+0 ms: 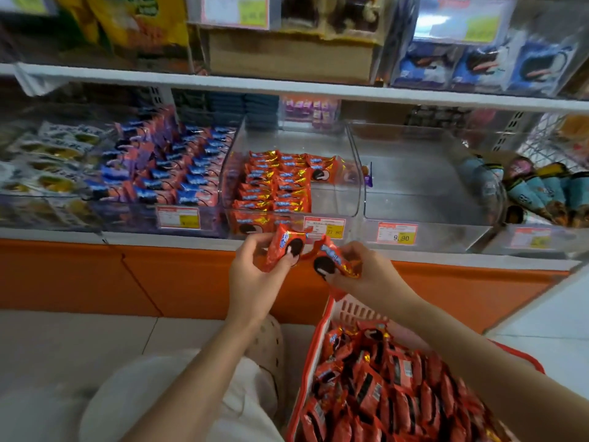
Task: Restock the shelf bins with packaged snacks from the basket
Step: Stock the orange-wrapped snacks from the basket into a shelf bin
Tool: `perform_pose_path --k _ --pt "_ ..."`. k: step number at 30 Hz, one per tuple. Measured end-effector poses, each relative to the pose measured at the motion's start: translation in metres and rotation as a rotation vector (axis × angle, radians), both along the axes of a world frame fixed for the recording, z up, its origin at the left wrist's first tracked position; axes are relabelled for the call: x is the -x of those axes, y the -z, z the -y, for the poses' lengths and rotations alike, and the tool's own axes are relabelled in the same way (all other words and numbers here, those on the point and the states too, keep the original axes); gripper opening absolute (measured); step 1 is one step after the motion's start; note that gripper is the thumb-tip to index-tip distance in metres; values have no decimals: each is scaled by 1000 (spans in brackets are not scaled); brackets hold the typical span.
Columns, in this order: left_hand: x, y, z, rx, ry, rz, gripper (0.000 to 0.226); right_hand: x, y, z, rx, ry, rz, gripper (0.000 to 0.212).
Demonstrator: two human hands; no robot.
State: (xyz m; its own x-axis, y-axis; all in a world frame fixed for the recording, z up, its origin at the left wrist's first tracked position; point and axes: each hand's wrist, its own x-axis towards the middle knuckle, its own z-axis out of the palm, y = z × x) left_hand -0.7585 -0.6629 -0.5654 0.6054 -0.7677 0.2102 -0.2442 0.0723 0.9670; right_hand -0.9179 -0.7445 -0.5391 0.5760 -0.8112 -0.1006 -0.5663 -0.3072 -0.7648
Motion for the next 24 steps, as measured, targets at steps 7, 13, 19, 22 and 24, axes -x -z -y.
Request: perform_pose_path --k 7,13,19,22,24 --pt "-42 -15 8 114 -110 110 33 -41 -19 6 -4 19 153 39" --pt "-65 -22 34 220 -133 383 45 -75 -41 35 193 64 156 31" --pt "-65 -21 84 201 -164 475 38 -103 -39 119 583 187 -271 37" --pt "-58 -8 99 189 -176 417 40 -115 -33 154 570 217 -578 44" --pt "-57 -2 106 179 -207 429 42 -125 -29 170 599 188 -750 50"
